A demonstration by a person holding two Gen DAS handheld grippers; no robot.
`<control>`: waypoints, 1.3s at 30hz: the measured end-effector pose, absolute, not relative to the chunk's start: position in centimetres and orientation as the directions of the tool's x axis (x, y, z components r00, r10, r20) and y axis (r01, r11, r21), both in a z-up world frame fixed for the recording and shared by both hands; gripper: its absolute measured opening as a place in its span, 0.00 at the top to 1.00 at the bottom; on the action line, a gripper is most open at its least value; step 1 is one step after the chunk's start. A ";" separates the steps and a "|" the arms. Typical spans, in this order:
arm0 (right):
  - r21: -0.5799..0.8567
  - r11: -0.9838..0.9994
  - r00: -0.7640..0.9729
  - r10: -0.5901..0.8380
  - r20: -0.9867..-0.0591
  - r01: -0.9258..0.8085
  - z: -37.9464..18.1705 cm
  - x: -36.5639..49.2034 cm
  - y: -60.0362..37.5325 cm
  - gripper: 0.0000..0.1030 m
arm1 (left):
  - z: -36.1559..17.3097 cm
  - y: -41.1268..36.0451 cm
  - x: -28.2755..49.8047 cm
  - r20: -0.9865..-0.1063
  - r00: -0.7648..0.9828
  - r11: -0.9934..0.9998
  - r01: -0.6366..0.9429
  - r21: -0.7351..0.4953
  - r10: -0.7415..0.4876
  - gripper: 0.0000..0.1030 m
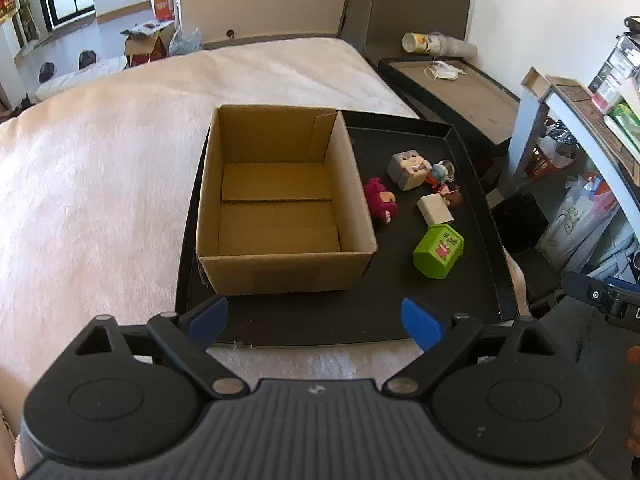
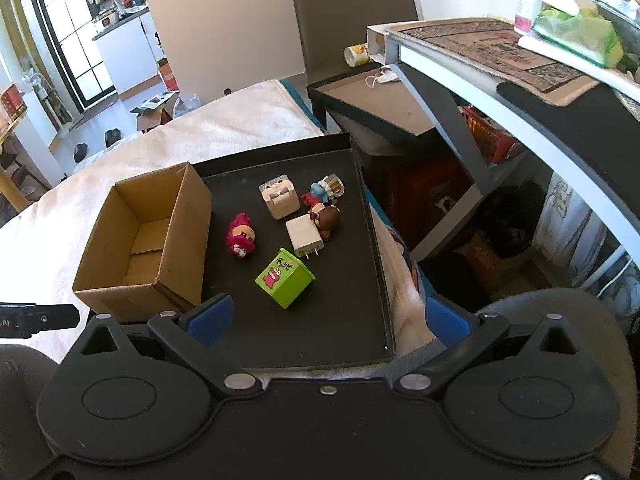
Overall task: Organize rigid objects
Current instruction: 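Move the right tool down toward the green cube container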
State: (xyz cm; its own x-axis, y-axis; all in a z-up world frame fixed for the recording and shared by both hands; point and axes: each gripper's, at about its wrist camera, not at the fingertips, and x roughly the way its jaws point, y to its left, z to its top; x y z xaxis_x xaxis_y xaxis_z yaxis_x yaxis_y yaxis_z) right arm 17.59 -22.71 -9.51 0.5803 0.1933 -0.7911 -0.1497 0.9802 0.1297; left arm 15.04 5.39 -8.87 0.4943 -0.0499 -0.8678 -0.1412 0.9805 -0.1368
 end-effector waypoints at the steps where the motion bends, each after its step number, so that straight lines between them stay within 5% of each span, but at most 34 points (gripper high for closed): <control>1: 0.123 0.980 0.579 0.190 -0.793 -0.153 -9.6 17.8 -22.6 0.00 | -9.0 5.5 15.3 -0.871 0.489 0.980 -0.145 -0.139 -0.051 0.10; 20: 0.179 0.966 0.472 0.248 -0.846 -0.188 -12.2 21.9 -20.7 0.07 | -11.7 9.6 19.1 -0.914 0.403 0.961 -0.227 -0.157 -0.054 0.12; 28: 0.253 0.957 0.409 0.289 -0.866 -0.142 -13.6 23.8 -20.2 0.08 | -13.4 11.8 21.0 -0.935 0.346 0.938 -0.295 -0.185 -0.076 0.31; 39: 0.300 0.953 0.317 0.299 -0.900 -0.047 -16.2 26.7 -19.7 0.14 | -15.3 14.2 23.5 -0.954 0.287 0.920 -0.345 -0.186 -0.085 0.44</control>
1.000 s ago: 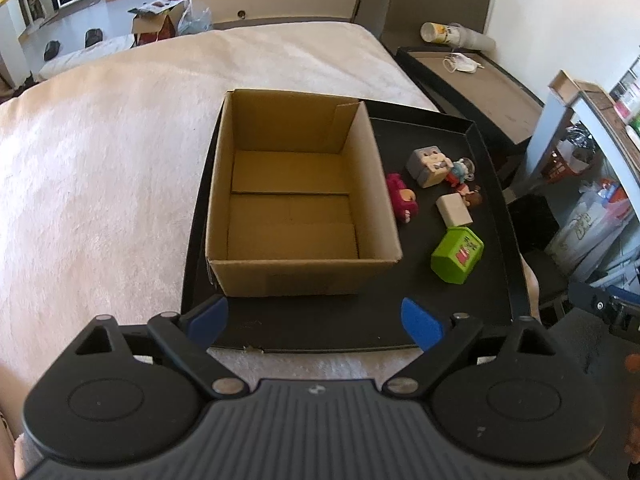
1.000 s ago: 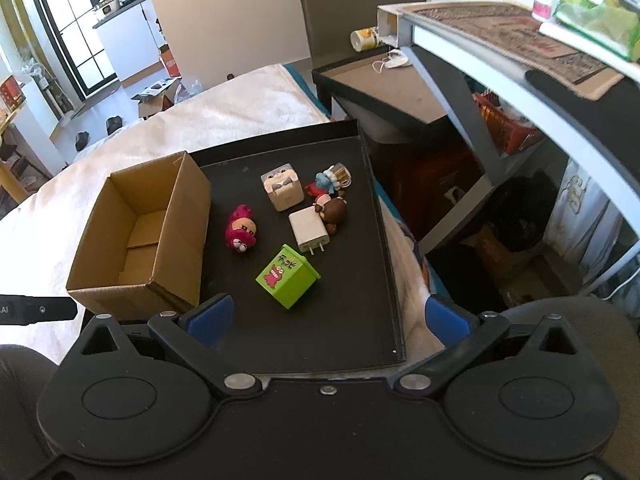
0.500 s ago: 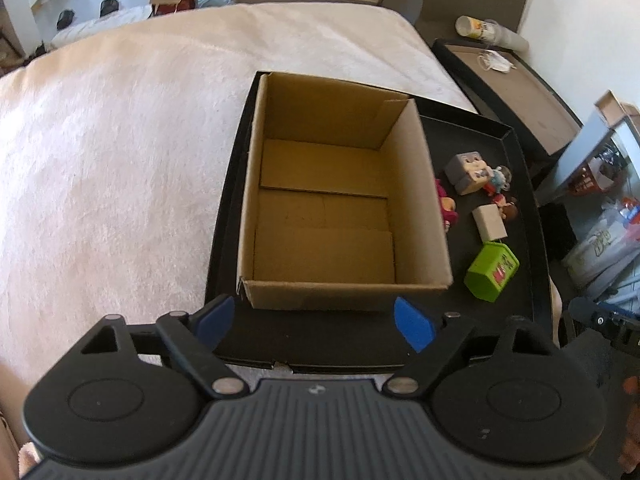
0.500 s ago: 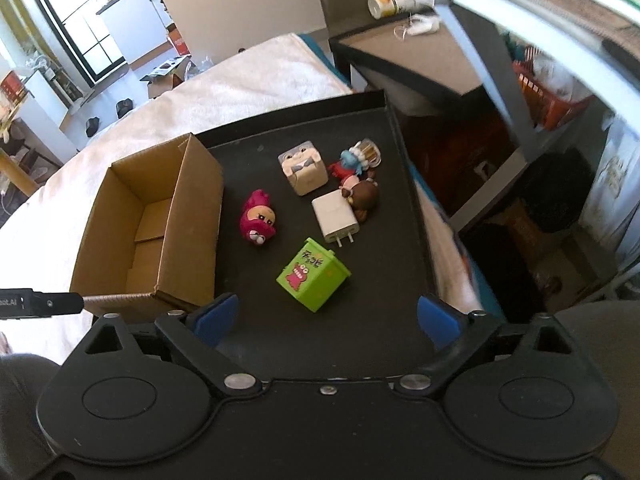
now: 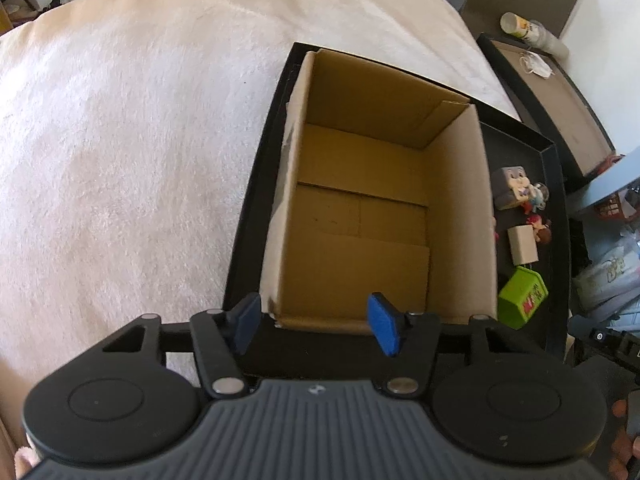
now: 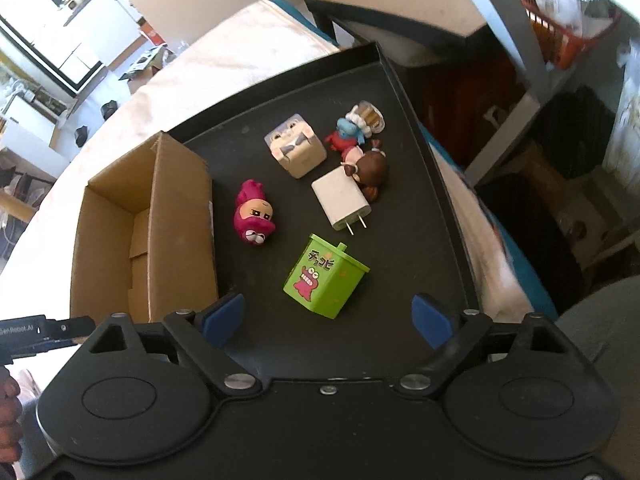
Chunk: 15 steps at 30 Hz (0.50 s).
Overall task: Organize rigid objects
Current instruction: 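Move the right tool down toward the green cube container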
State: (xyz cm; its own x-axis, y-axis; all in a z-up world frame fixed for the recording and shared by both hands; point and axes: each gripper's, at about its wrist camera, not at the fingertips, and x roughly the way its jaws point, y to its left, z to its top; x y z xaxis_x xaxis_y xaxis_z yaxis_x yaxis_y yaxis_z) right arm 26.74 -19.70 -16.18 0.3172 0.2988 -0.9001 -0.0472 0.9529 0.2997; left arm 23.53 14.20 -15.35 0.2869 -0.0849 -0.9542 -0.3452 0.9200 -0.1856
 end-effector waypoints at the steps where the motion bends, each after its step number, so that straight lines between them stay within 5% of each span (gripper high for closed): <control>1: 0.298 0.954 0.311 0.295 -0.904 -0.039 -16.5 27.1 -19.6 0.14 | -15.5 14.4 23.7 -0.956 0.283 0.920 -0.347 -0.181 -0.082 0.44; 15: 0.299 0.946 0.259 0.260 -0.930 0.125 -19.6 29.5 -18.8 0.14 | -18.0 15.9 25.2 -0.970 0.222 0.911 -0.373 -0.177 -0.098 0.55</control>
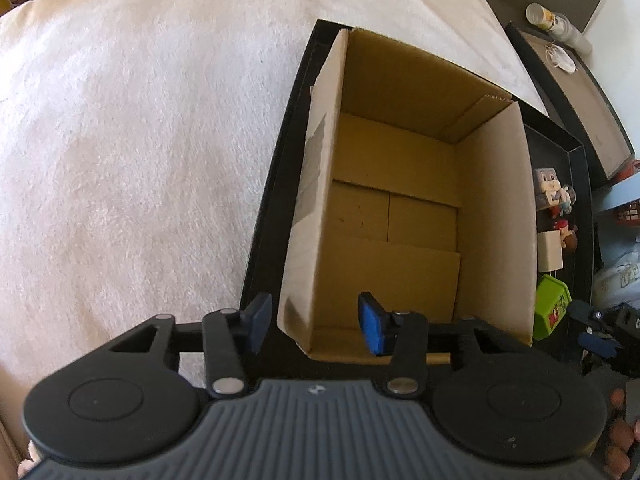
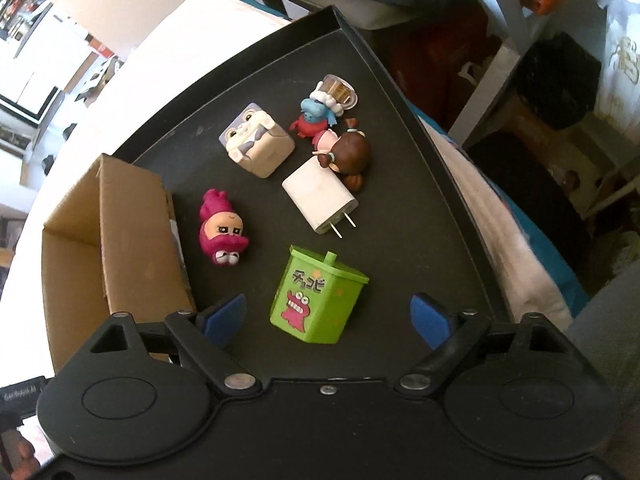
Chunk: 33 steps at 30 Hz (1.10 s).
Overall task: Organize rigid objects
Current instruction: 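Move the right tool down toward the green cube container, then close the right gripper on the green cube container and lift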
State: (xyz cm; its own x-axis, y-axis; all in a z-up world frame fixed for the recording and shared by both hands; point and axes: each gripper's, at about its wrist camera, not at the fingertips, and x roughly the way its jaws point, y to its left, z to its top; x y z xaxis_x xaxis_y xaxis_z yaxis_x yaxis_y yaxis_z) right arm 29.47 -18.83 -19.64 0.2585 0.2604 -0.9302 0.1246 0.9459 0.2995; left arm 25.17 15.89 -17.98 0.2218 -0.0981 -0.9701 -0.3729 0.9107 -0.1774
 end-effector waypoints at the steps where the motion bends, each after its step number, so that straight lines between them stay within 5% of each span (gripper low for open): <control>1: 0.302 0.944 0.256 0.262 -0.930 0.132 -19.9 29.5 -18.7 0.14 | -18.1 16.0 25.2 -0.971 0.219 0.911 -0.374 -0.175 -0.096 0.55; 11: 0.300 0.939 0.262 0.251 -0.932 0.169 -21.7 29.6 -17.8 0.15 | -19.5 16.2 25.6 -0.978 0.184 0.915 -0.371 -0.158 -0.094 0.59; 17: 0.346 0.922 0.252 0.298 -0.921 0.175 -22.5 29.3 -17.9 0.49 | -20.4 15.7 26.2 -0.989 0.136 0.923 -0.368 -0.110 -0.064 0.78; 19: 0.353 0.919 0.257 0.303 -0.918 0.174 -22.5 29.1 -18.2 0.50 | -20.4 15.6 26.0 -0.989 0.141 0.925 -0.365 -0.101 -0.052 0.86; 33: 0.393 0.910 0.318 0.336 -0.886 0.133 -19.7 28.7 -19.4 0.53 | -19.3 13.9 25.4 -0.985 0.171 0.952 -0.301 -0.056 -0.004 0.86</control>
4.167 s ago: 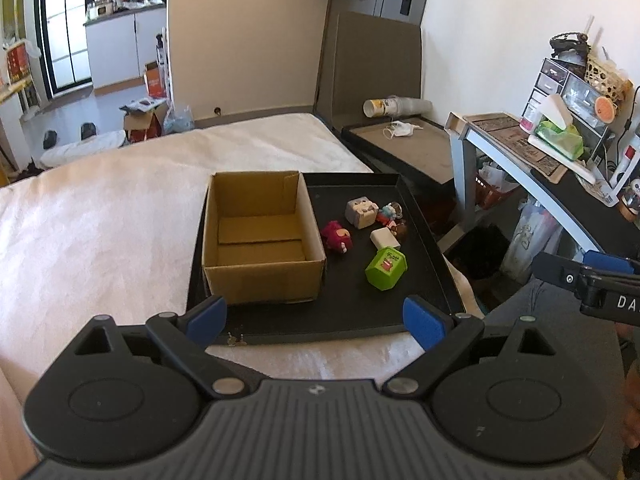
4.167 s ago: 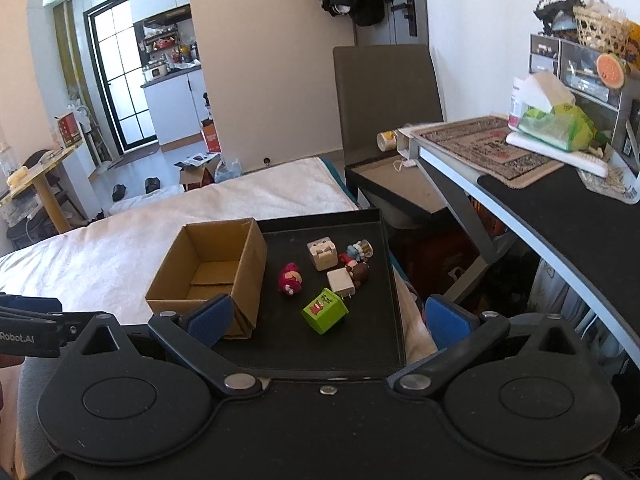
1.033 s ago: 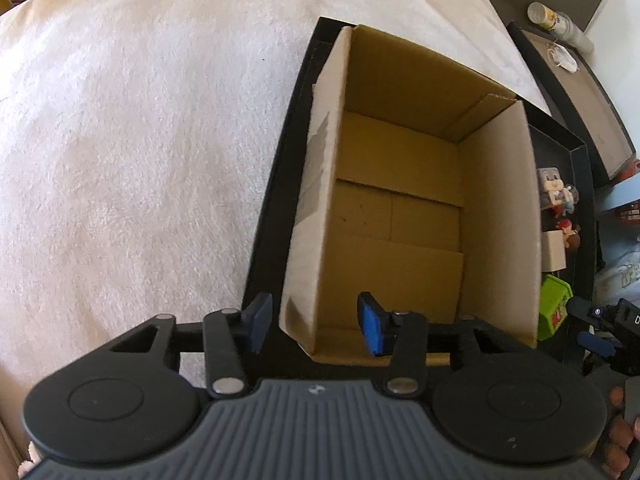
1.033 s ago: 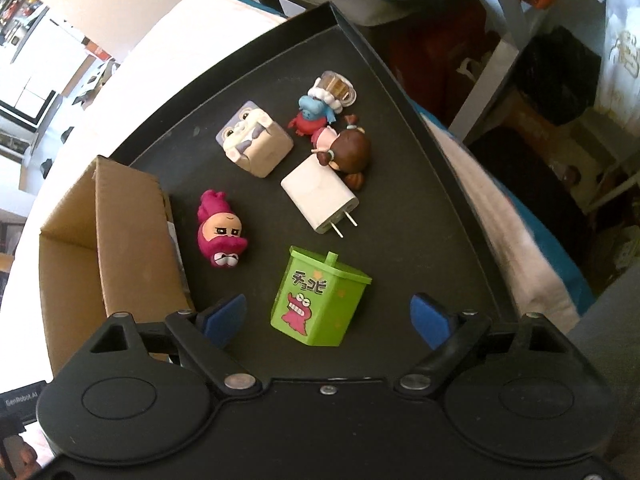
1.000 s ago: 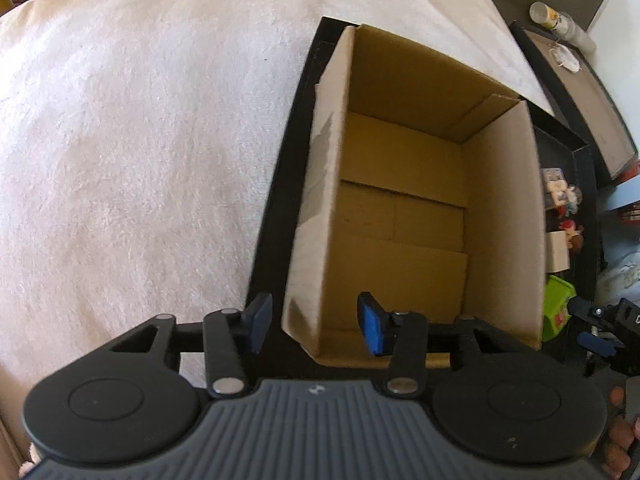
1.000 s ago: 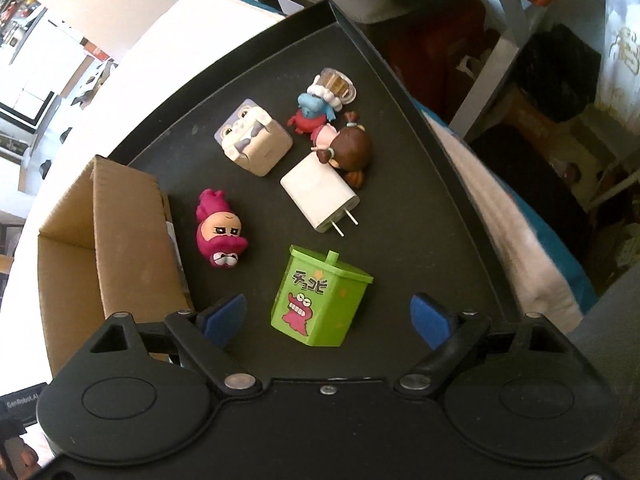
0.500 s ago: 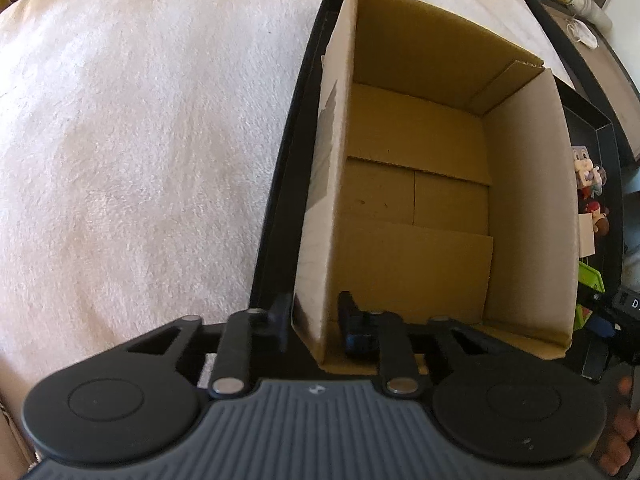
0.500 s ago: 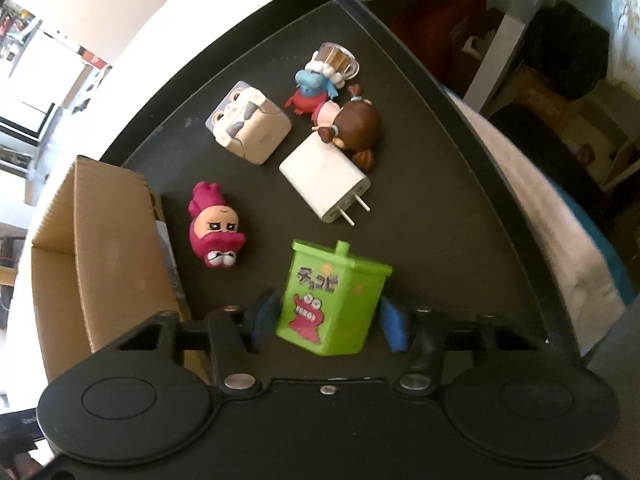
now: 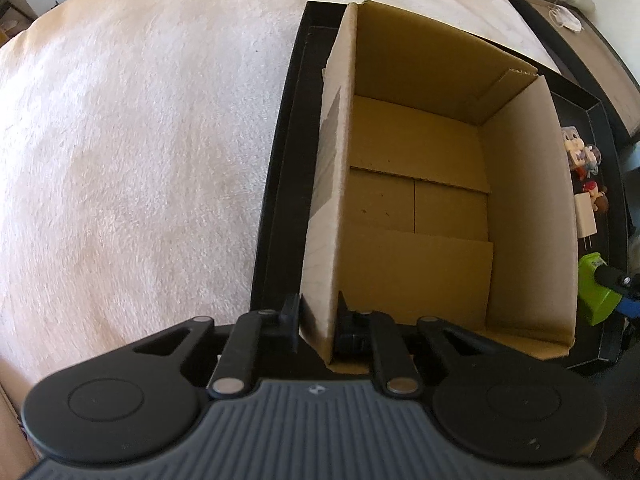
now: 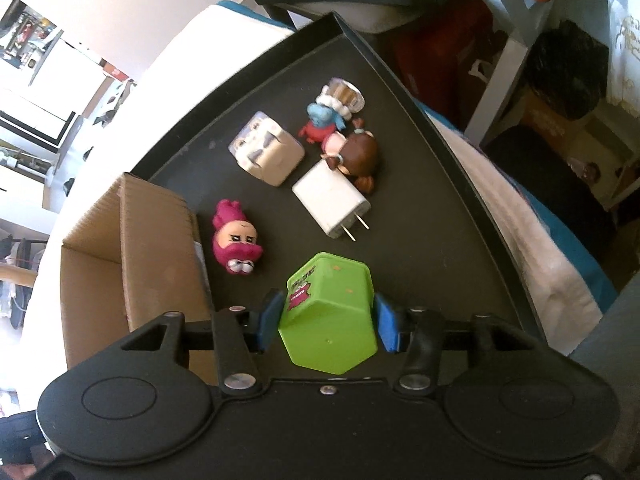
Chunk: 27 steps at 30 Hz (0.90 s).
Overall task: Organize rigid objects
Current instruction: 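Close the right gripper on the green cube container and lift, then carry the green container over the cardboard box with the right gripper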
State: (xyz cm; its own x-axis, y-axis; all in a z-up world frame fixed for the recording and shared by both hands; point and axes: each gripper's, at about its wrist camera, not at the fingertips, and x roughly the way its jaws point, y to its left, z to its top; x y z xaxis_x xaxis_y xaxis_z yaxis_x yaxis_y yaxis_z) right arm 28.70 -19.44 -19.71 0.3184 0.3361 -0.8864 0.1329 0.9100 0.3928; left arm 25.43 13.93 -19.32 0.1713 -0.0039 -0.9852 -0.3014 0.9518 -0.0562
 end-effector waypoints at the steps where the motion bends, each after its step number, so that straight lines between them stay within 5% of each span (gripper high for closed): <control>1: 0.396 0.909 0.324 0.340 -0.883 0.127 -19.4 28.7 -19.4 0.53 | -19.3 14.0 25.4 -0.986 0.166 0.952 -0.302 -0.057 -0.006 0.86; 27: 0.409 0.912 0.391 0.391 -0.833 -0.039 -13.0 28.5 -15.4 0.53 | -18.8 14.8 24.5 -0.985 0.171 0.933 -0.353 -0.073 -0.013 0.82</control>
